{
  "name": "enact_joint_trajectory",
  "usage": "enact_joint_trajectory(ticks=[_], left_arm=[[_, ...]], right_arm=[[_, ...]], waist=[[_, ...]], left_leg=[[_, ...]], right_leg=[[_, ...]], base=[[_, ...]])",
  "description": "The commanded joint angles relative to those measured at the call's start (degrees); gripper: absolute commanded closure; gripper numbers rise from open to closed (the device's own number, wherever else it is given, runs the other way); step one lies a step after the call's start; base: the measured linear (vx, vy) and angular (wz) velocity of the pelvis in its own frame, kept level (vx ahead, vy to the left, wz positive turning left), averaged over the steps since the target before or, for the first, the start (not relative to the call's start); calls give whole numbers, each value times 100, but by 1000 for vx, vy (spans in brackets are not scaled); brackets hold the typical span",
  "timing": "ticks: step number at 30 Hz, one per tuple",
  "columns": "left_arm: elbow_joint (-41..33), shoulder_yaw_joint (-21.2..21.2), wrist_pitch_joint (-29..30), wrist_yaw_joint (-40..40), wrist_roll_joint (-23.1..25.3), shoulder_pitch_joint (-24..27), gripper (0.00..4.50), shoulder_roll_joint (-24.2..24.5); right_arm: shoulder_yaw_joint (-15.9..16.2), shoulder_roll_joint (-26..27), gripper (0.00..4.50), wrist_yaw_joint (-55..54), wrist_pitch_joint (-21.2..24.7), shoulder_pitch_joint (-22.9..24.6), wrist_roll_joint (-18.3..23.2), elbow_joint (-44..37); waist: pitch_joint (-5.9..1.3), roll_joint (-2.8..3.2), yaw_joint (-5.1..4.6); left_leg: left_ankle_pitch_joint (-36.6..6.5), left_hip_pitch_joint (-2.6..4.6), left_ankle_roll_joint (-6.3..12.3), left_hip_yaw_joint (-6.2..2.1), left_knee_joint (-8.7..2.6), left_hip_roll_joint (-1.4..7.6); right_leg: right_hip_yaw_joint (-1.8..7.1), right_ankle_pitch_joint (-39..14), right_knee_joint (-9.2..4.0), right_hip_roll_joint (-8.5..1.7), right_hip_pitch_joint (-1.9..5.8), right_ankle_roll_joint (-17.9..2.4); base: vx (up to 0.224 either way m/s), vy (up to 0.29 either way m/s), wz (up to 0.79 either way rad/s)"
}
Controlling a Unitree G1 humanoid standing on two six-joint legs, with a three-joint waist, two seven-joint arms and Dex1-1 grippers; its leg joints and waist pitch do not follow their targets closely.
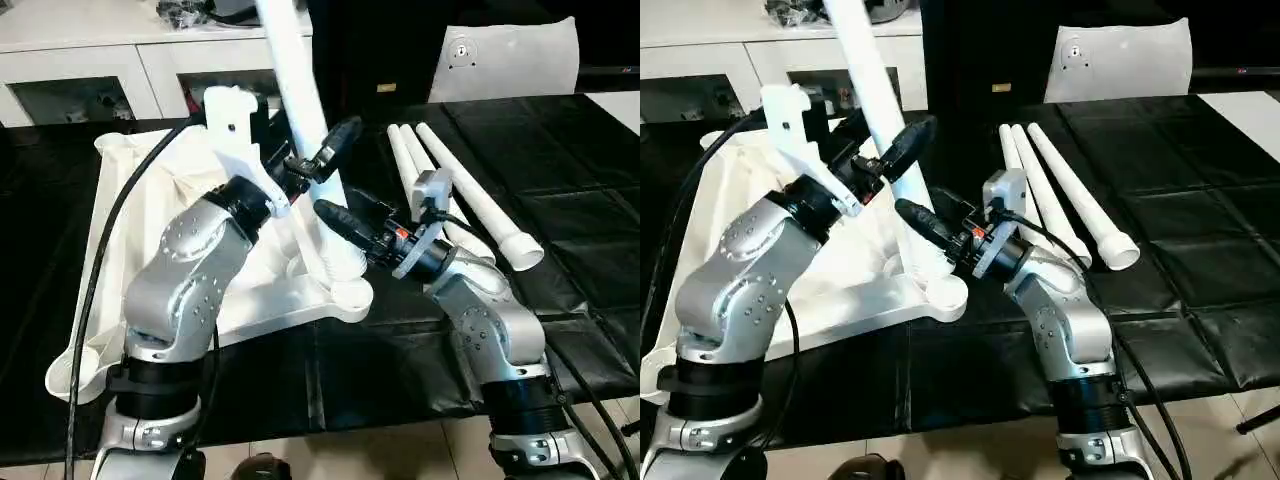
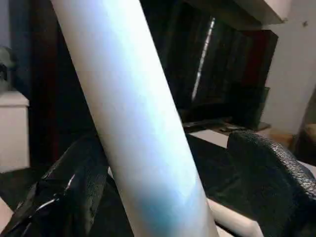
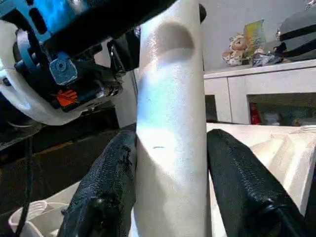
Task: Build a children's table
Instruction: Pick table leg
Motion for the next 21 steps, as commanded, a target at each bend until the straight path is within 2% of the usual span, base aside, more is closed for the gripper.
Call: enact_joint_trajectory(ticks=[1,10,11,13,14,15,17,20,21], left_arm=[[33,-104,-107,55,192,24,77,40],[130,-313,-263,161,768,108,77,291],[123,-335,-277,128,776,113,77,307],[94,-321,-207,52,635,150,77,265],[21,-145,-33,13,235,227,77,79],[-9,-67,54,23,93,254,77,14],[-18,-44,97,20,45,264,77,4],[-120,70,592,-250,-393,427,77,95],[-150,91,703,-386,-535,485,77,144]], right_arm=[[23,13,268,-2,-116,-10,-61,48],[180,0,268,-4,-341,-22,-212,173],[176,6,268,-10,-346,-23,-206,174],[173,15,268,-14,-362,-31,-205,194],[182,29,268,-9,-412,-34,-219,248],[188,36,268,-8,-432,-31,-225,266],[187,39,268,-3,-434,-28,-220,271],[183,61,268,127,-515,49,-161,410],[194,63,268,185,-600,90,-173,497]], waist=[[-411,15,-18],[-418,11,-31],[-417,-11,-29],[-418,-17,-20],[-418,-16,-10],[-419,-25,-8],[-418,-22,-6],[-406,-34,-9],[-406,-21,-2]], left_leg=[[-799,134,216,-222,-365,453],[-759,136,235,-222,-355,449],[-757,138,243,-221,-360,449],[-748,136,245,-216,-356,451],[-716,133,242,-206,-346,449],[-712,132,222,-202,-350,455],[-726,124,253,-205,-348,446],[-790,128,267,-198,-355,436],[-785,127,267,-196,-348,430]], right_leg=[[365,-583,-481,-716,241,-732],[361,-520,-470,-708,237,-746],[359,-524,-472,-706,236,-748],[363,-517,-464,-720,237,-774],[367,-516,-458,-738,239,-814],[362,-499,-451,-731,235,-877],[363,-509,-453,-718,232,-872],[363,-700,-480,-721,227,-846],[365,-773,-480,-726,221,-843]], base=[[0,0,0],[0,0,0],[0,0,0],[0,0,0],[0,0,0],[0,0,0],[0,0,0],[0,0,0],[0,0,0]])
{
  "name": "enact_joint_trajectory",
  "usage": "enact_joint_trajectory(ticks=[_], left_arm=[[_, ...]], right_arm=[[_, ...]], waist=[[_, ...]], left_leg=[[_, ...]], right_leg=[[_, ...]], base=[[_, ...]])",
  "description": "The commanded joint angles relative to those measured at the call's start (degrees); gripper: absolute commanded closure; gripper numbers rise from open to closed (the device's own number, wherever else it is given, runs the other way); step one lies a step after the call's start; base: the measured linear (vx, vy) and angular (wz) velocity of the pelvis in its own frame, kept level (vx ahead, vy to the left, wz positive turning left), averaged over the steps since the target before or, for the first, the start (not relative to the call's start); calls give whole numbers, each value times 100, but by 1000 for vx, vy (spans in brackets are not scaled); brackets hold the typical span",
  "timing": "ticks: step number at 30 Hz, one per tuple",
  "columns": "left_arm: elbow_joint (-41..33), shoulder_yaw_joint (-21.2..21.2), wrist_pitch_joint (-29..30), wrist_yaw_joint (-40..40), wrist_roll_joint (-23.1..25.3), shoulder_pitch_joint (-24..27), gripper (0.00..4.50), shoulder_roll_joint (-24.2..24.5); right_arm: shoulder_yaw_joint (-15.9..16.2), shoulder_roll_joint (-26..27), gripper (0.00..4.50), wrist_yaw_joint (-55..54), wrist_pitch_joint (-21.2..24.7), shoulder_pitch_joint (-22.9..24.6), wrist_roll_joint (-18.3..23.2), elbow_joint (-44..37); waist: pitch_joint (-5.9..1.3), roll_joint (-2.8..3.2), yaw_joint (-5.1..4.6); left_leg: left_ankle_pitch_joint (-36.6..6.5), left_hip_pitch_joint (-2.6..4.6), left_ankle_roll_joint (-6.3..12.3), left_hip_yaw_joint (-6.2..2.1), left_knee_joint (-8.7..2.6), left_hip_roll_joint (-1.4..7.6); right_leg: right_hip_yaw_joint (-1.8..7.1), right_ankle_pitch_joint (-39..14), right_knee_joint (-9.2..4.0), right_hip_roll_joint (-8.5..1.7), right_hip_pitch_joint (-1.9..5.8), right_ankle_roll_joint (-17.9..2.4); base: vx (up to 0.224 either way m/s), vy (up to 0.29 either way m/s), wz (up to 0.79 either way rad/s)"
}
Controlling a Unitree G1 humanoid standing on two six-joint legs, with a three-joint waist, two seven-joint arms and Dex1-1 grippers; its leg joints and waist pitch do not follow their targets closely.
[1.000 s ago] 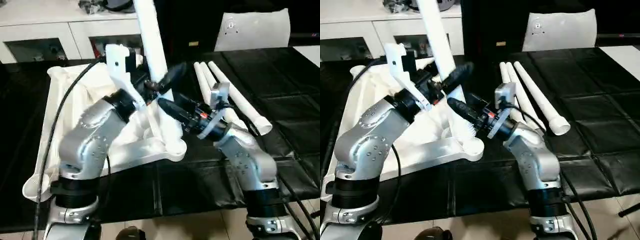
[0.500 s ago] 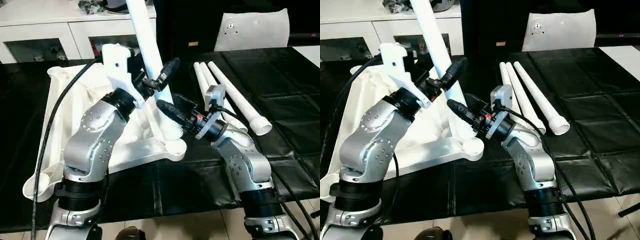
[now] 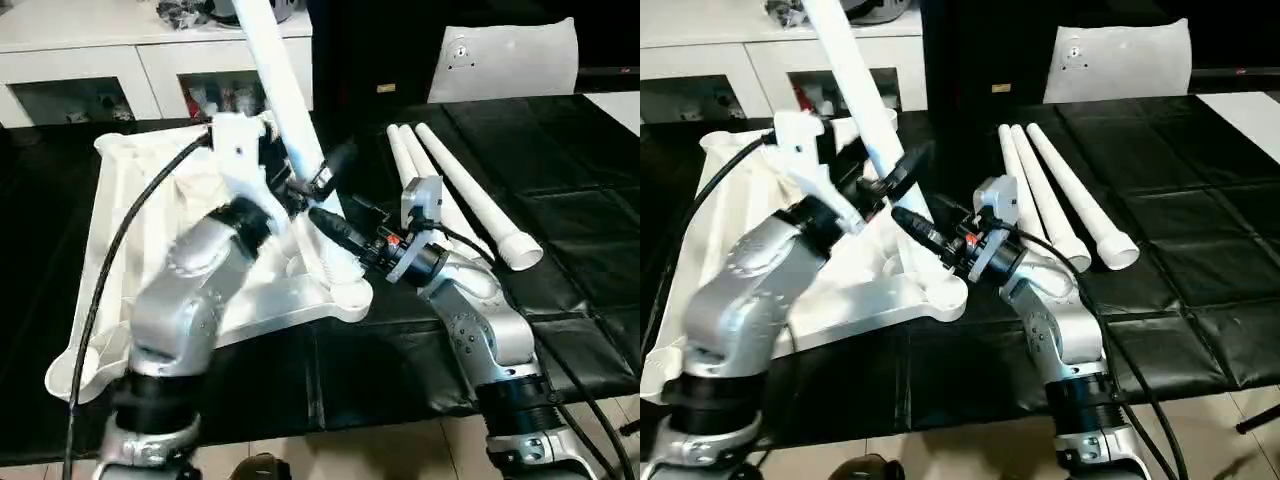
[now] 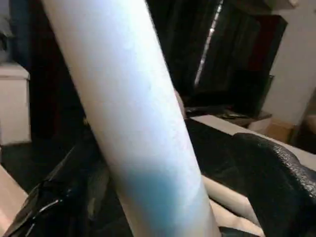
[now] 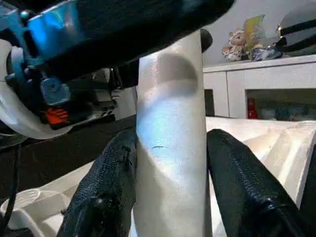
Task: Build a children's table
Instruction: Pick table leg
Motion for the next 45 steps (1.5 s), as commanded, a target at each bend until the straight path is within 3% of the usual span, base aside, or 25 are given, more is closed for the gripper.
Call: enact_joint_trajectory(ticks=[1,5,8,11,18,21,26,30,34,35,39,43,45], left_arm=[[-101,39,190,-143,-159,62,77,50],[-135,113,314,-284,-417,124,77,58],[-148,113,356,-245,-439,115,77,64],[-150,67,375,-247,-396,118,77,84],[-143,-191,232,-343,-32,165,77,292],[-48,-391,-197,-542,434,212,77,609],[86,-566,-540,-721,766,239,77,884],[158,-748,-666,-811,980,240,123,1057],[203,-808,-742,-811,1077,263,132,1062],[206,-820,-763,-817,1105,271,163,1066],[282,-886,-911,-856,1279,264,194,1118],[301,-849,-898,-839,1247,270,221,1076],[282,-614,-673,-714,889,255,237,823]], right_arm=[[24,25,268,61,-121,47,20,48],[73,21,268,192,-334,126,-34,308],[100,36,268,208,-458,137,-90,439],[96,66,268,195,-498,113,-98,463],[104,121,268,172,-721,38,-165,672],[140,133,268,210,-835,52,-202,767],[185,144,268,223,-859,87,-239,755],[226,130,268,235,-932,78,-294,789],[259,112,268,237,-1021,60,-360,848],[265,111,268,234,-1033,62,-375,850],[302,103,268,239,-1076,59,-429,884],[313,99,268,246,-1104,53,-449,913],[313,95,268,250,-1140,29,-470,955]], waist=[[-399,-19,-4],[-413,-9,-1],[-402,19,3],[-402,7,-5],[-411,18,-2],[-406,19,-1],[-409,42,-11],[-415,62,-12],[-418,46,-12],[-418,41,-16],[-416,40,-13],[-416,42,-14],[-417,37,-12]], left_leg=[[-781,119,266,-200,-358,437],[-803,136,274,-207,-355,448],[-870,133,271,-213,-366,449],[-877,131,272,-218,-373,449],[-870,136,275,-226,-374,456],[-928,132,286,-231,-384,453],[-944,145,247,-233,-393,462],[-1006,159,177,-236,-400,474],[-999,155,169,-225,-389,459],[-964,144,187,-226,-390,462],[-963,150,218,-228,-391,466],[-1009,153,188,-225,-389,468],[-997,158,179,-218,-386,468]], right_leg=[[363,-795,-495,-716,219,-807],[359,-689,-477,-715,215,-841],[360,-775,-488,-717,219,-827],[360,-734,-486,-710,226,-821],[359,-656,-471,-711,225,-841],[366,-753,-485,-721,225,-791],[363,-681,-470,-711,214,-791],[365,-578,-445,-714,210,-851],[367,-552,-449,-725,217,-898],[367,-502,-446,-722,222,-895],[364,-497,-440,-714,213,-906],[371,-554,-447,-725,213,-909],[366,-528,-441,-723,215,-940]], base=[[0,0,0],[0,0,0],[0,0,0],[0,0,0],[0,0,0],[0,0,0],[0,0,0],[0,0,0],[0,0,0],[0,0,0],[0,0,0],[0,0,0],[0,0,0]])
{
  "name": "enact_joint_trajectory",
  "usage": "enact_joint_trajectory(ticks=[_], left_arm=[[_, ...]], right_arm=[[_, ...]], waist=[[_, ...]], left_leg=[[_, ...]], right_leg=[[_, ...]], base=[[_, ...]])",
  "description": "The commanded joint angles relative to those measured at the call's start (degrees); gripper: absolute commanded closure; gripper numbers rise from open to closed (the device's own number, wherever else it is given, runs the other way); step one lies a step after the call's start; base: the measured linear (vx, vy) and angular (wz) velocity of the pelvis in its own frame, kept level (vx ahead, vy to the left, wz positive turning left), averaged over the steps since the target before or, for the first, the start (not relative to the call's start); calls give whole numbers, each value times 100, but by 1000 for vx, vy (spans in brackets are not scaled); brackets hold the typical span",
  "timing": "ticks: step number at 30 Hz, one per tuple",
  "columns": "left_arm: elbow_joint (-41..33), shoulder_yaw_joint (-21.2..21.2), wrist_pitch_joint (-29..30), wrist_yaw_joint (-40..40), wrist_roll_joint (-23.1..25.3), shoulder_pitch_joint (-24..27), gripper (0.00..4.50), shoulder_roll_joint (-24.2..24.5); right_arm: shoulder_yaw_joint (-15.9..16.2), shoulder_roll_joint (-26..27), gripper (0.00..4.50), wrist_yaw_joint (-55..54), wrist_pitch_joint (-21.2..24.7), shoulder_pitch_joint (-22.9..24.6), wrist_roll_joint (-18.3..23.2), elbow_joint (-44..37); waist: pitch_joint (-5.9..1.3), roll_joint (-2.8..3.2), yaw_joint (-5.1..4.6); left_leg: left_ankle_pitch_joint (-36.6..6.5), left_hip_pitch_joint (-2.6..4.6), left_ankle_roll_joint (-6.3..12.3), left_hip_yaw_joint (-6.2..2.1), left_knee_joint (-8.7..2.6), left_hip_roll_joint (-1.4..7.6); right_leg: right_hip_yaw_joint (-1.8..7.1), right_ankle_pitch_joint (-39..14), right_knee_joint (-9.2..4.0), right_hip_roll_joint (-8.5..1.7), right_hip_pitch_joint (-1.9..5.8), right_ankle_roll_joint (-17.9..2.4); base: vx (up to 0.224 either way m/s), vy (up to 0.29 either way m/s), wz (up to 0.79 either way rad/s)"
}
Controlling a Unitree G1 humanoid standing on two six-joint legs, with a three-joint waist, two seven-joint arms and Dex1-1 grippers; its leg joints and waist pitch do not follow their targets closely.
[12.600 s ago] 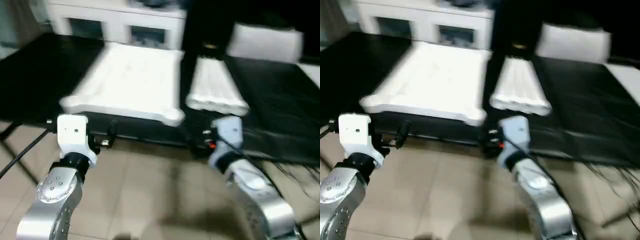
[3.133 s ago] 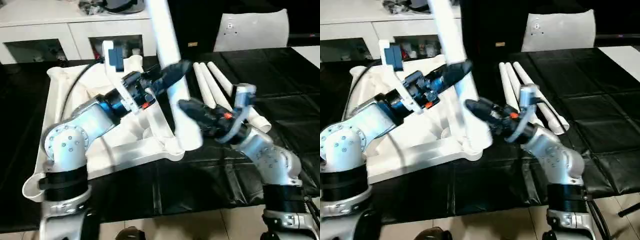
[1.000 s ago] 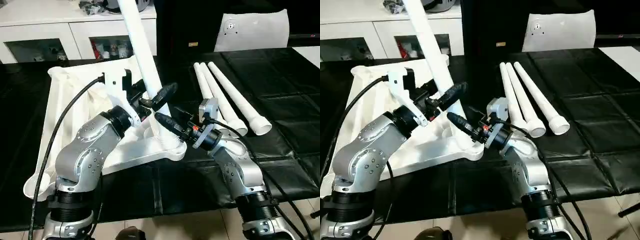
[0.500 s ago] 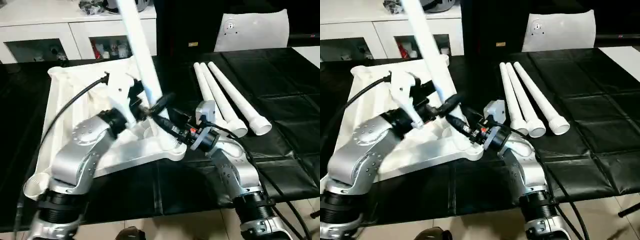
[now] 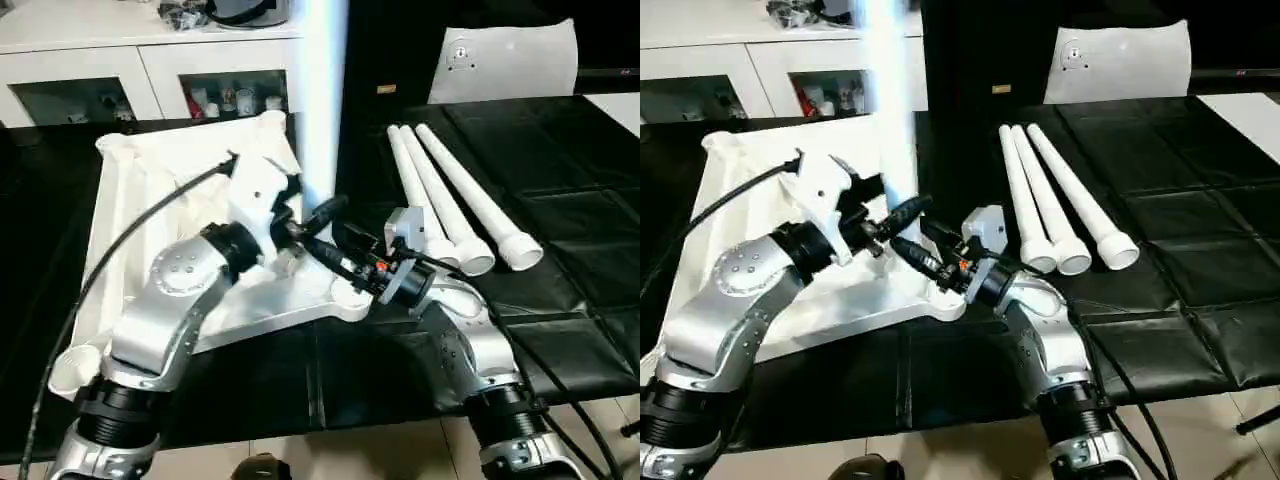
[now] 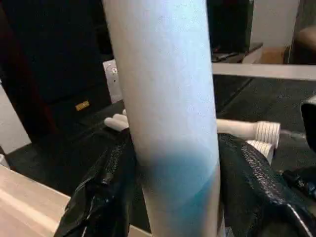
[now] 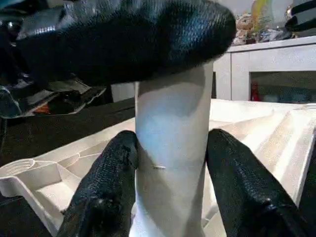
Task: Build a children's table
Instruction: Pick table leg
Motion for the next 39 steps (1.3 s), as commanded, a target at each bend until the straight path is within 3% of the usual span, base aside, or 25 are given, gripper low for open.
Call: enact_joint_trajectory(ticks=[1,5,11,12,14,17,20,21,24,27,29,30,32,34,39], left_arm=[[47,256,232,157,-235,-21,237,-119],[-48,440,804,211,-717,-37,258,-346],[-34,755,1044,505,-1040,-232,264,-561],[-10,858,1097,570,-1059,-324,264,-576],[8,874,1148,552,-962,-401,264,-484],[24,850,1226,495,-892,-451,264,-336],[7,1044,1390,495,-1147,-476,264,-342],[5,1136,1496,461,-1303,-509,264,-345],[20,1179,1742,251,-1543,-569,264,-249],[30,1234,1976,66,-1799,-623,264,-177],[28,1298,2247,-93,-2089,-689,264,-105],[35,1349,2447,-223,-2296,-744,264,-56],[44,1390,2562,-302,-2405,-784,264,-32],[131,1503,2758,-499,-2731,-935,264,-17],[162,1535,2901,-875,-3128,-1118,264,3]], right_arm=[[47,9,268,59,-91,-80,-38,29],[25,-4,268,49,-82,-120,-34,42],[-29,24,268,-153,-35,-233,-55,-24],[-27,19,268,-99,53,-262,9,-88],[-1,2,213,74,244,-264,163,-219],[-10,-20,187,207,547,-268,382,-411],[-144,-100,153,236,857,-283,661,-651],[-239,-173,152,229,1020,-301,812,-773],[-507,-342,111,185,1416,-406,1147,-963],[-733,-520,105,155,1752,-514,1378,-1157],[-824,-806,80,243,2422,-617,1698,-1339],[-768,-1079,71,487,2861,-662,1869,-1458],[-697,-1264,68,674,3115,-673,1964,-1541],[-403,-1679,68,1150,3396,-689,1868,-1631],[-227,-1917,68,1499,3567,-702,1842,-1590]], waist=[[-417,37,-15],[-413,9,-20],[-413,9,-6],[-413,-13,-13],[-406,-11,6],[-405,-16,1],[-415,-41,7],[-416,-78,11],[-409,-60,27],[-403,-66,39],[-398,-92,50],[-408,-88,75],[-407,-94,97],[-412,-118,120],[-413,-138,142]], left_leg=[[-989,152,168,-215,-385,467],[-957,139,219,-207,-376,450],[-900,146,266,-213,-372,457],[-909,147,279,-207,-373,450],[-919,154,313,-215,-377,451],[-894,144,306,-218,-382,449],[-736,140,318,-207,-367,447],[-713,134,336,-196,-360,433],[-702,146,345,-198,-361,434],[-741,168,295,-190,-365,432],[-706,175,274,-184,-370,420],[-635,164,286,-187,-363,417],[-589,154,292,-178,-342,402],[-580,142,291,-165,-321,378],[-511,137,318,-165,-316,390]], right_leg=[[364,-523,-432,-729,216,-952],[363,-539,-438,-718,220,-989],[358,-619,-452,-711,215,-954],[357,-636,-453,-703,215,-941],[364,-724,-462,-708,216,-902],[363,-773,-463,-713,218,-846],[361,-630,-448,-714,226,-861],[358,-634,-448,-714,231,-857],[355,-815,-470,-713,214,-789],[359,-952,-483,-706,199,-778],[359,-932,-473,-692,211,-763],[358,-913,-469,-694,210,-742],[356,-893,-470,-697,225,-733],[349,-1004,-490,-706,242,-682],[346,-1134,-512,-697,221,-640]], base=[[0,0,0],[0,0,0],[0,0,0],[0,0,0],[0,0,0],[0,0,0],[0,0,0],[0,0,0],[0,0,0],[0,0,0],[0,0,0],[0,0,0],[0,0,0],[0,0,0],[0,0,0]])
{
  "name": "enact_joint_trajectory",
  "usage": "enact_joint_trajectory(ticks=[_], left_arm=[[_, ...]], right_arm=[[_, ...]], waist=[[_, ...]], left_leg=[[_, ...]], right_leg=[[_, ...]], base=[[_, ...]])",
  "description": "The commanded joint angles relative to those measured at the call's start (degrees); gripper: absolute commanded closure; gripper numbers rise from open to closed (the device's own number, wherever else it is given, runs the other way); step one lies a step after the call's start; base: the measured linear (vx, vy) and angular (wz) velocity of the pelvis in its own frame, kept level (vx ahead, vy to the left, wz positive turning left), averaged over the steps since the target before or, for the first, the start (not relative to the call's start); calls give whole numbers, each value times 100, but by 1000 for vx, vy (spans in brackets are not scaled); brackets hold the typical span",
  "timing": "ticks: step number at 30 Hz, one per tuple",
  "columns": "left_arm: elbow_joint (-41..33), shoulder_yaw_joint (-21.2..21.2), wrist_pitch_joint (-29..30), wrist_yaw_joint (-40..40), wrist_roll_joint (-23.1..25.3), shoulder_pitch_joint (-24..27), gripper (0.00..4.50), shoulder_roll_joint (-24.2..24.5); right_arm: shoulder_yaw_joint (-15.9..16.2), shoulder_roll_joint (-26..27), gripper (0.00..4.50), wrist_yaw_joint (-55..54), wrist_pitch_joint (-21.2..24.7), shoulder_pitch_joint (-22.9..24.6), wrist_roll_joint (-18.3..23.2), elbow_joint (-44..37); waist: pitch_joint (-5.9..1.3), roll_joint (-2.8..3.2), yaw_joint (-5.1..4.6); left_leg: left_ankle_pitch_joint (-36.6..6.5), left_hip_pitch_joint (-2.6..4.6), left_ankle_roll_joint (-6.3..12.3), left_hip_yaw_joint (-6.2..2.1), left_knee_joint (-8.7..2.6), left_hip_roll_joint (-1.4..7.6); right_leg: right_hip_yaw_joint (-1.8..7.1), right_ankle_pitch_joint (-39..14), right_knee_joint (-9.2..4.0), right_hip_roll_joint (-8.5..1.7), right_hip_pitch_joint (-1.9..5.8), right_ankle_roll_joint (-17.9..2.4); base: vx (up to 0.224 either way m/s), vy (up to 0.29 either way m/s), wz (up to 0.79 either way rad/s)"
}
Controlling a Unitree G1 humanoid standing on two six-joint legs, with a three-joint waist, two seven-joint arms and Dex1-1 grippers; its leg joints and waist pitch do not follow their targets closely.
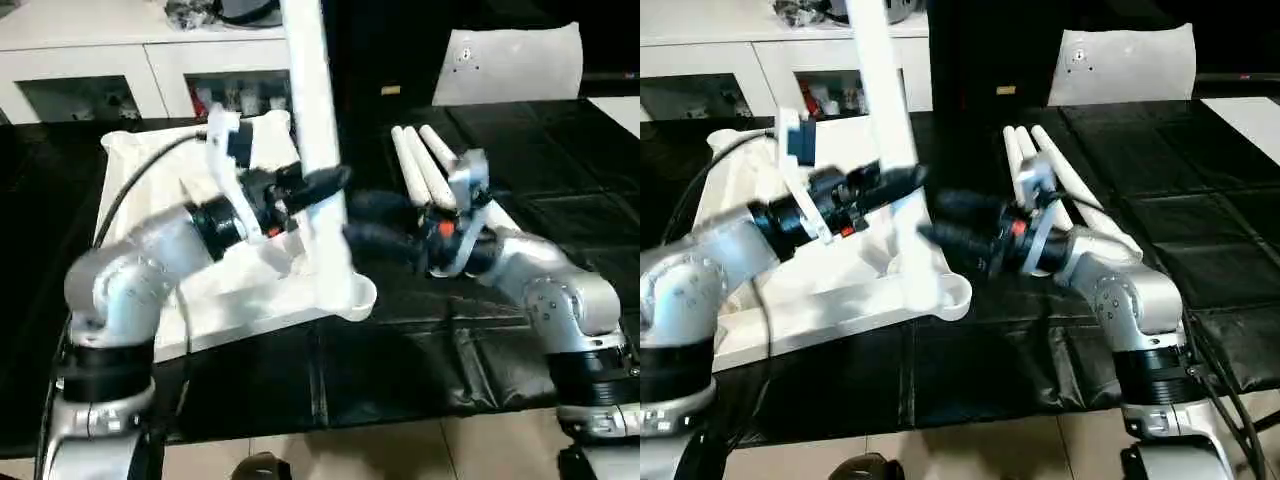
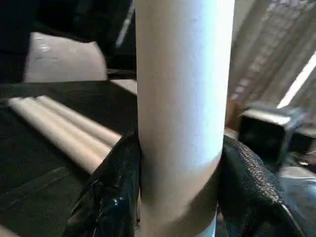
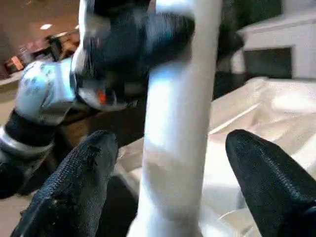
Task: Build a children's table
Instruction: Pick table leg
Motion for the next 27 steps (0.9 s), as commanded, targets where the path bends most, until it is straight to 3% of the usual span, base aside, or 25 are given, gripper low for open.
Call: enact_joint_trajectory(ticks=[1,8,19,27], left_arm=[[-17,63,97,-221,-221,-168,264,58],[-143,-238,124,-667,-291,-240,264,184],[-52,-311,-32,-784,-185,-230,265,264],[-56,-369,-107,-836,-78,-201,265,346]], right_arm=[[96,-115,68,207,89,-52,-13,-82],[301,-164,111,423,276,-147,24,0],[397,-52,224,553,343,-103,29,119],[468,20,258,478,267,7,-70,97]], waist=[[-418,-97,21],[-414,-100,67],[-419,-94,69],[-424,-91,70]], left_leg=[[-498,144,308,-179,-316,398],[-534,155,285,-184,-325,415],[-504,149,266,-186,-323,415],[-492,150,249,-185,-324,419]], right_leg=[[343,-1107,-502,-690,223,-659],[344,-1187,-498,-695,213,-641],[344,-1103,-487,-695,218,-643],[343,-1047,-480,-701,221,-660]], base=[[0,0,0],[0,0,0],[0,0,0],[0,0,0]])
